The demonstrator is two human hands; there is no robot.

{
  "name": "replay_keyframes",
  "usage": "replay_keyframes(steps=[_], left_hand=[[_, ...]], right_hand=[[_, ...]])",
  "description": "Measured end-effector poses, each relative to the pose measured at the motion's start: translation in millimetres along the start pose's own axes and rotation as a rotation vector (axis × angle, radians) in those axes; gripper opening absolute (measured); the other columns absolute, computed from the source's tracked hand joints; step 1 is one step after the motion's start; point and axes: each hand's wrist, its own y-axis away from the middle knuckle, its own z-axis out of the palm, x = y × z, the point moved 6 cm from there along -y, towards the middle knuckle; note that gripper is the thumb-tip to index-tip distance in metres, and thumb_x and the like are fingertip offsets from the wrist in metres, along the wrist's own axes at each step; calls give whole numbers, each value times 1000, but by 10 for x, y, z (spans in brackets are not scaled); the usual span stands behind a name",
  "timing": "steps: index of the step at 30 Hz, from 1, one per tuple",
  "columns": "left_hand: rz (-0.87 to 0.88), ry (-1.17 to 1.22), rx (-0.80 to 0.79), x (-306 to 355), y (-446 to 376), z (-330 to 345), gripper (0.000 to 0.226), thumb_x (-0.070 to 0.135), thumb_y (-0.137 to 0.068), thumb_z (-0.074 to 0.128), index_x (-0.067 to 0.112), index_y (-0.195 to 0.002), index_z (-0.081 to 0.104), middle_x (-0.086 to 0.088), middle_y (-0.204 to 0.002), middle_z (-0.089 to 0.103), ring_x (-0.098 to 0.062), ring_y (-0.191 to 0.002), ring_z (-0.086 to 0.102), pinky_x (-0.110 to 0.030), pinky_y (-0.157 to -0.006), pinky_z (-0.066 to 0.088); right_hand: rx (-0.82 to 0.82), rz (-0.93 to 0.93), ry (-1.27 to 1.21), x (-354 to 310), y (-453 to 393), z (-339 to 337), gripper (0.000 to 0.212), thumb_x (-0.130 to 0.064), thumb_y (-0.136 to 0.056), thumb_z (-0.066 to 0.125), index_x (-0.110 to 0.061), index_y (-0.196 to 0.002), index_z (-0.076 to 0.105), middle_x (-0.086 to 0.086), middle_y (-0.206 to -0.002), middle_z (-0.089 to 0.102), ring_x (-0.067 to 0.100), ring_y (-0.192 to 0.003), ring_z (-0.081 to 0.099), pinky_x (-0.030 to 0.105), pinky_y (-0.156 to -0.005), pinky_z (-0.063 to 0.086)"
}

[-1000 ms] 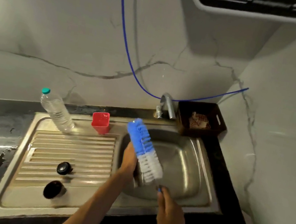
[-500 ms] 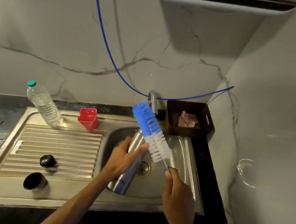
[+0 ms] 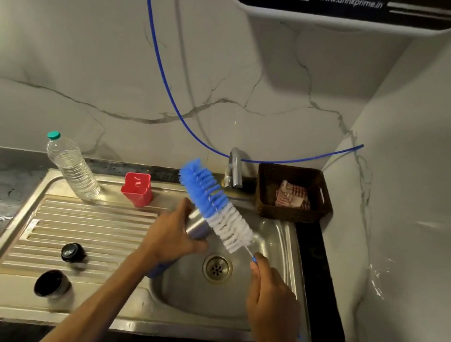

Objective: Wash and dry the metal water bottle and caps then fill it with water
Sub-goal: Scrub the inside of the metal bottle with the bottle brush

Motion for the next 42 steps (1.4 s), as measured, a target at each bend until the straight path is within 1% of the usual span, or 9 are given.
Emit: replay_keyframes(steps=[3,9,13,18,22,28,32,36,42], left_hand=[[62,-198,-105,38,15,88,84,67,-52,75,34,-125,49,11,-107,70,-16,-90,70,-41,-79,59],[-170,583,2,-96,100,-89,55,53,-50,69,27,-99,68,3,-87,72,-5,-73,68,-19,-60,53],[-30,508,-180,-95,268,184,58,46,-63,79,27,-116,67,-1,-99,74,-16,-85,71,-36,-72,61],[-147,594,16,-243,176,-85,74,52,-56,71,23,-124,62,2,-103,73,-5,-86,72,-17,-65,56],[6,295,-229,-156,181,90,68,52,-61,80,29,-122,62,12,-104,72,-3,-88,69,-29,-75,60],[-364,849,125,-422,30,50,61,68,-84,69,25,-127,59,-5,-115,75,-21,-99,76,-47,-87,63],[-310,995,50,18,236,232,46,59,-99,41,22,-109,67,-5,-101,77,-26,-98,72,-47,-96,56],[-448,1247,130,-13,233,130,68,70,-102,25,22,-127,66,-10,-111,79,-30,-102,77,-48,-93,59],[-735,1576,675,-873,38,-146,76,87,-82,56,15,-106,67,-8,-97,68,-22,-81,71,-35,-74,58]], right_hand=[[-14,6,-48,-54,-138,52,36,-42,-104,36,-30,-121,65,-5,-81,70,21,-62,69,37,-46,52],[-137,149,-314,-46,-185,195,23,-44,-103,43,-35,-114,62,-15,-56,54,8,-54,56,27,-48,40],[-214,241,-337,-56,-278,372,23,-44,-105,43,-34,-110,62,-7,-55,54,5,-51,52,24,-49,35],[-280,173,-392,-108,-186,305,24,-45,-104,44,-35,-99,65,-17,-57,57,6,-47,50,19,-49,30],[-261,221,-394,-49,-257,418,18,-39,-104,49,-35,-102,66,-11,-54,55,6,-46,48,22,-49,34],[-199,88,-470,-261,-47,321,27,-41,-103,50,-30,-110,73,-24,-58,58,-1,-51,55,9,-50,35],[-183,66,-391,-461,-44,454,40,-56,-102,32,-39,-124,61,-11,-87,73,10,-77,69,31,-67,55],[-196,20,-239,-431,-95,413,46,-59,-101,23,-37,-117,60,-6,-84,73,19,-78,70,36,-66,53],[-144,-75,-235,-466,223,389,45,-65,-96,38,-41,-115,72,-11,-85,75,16,-68,71,28,-51,52]])
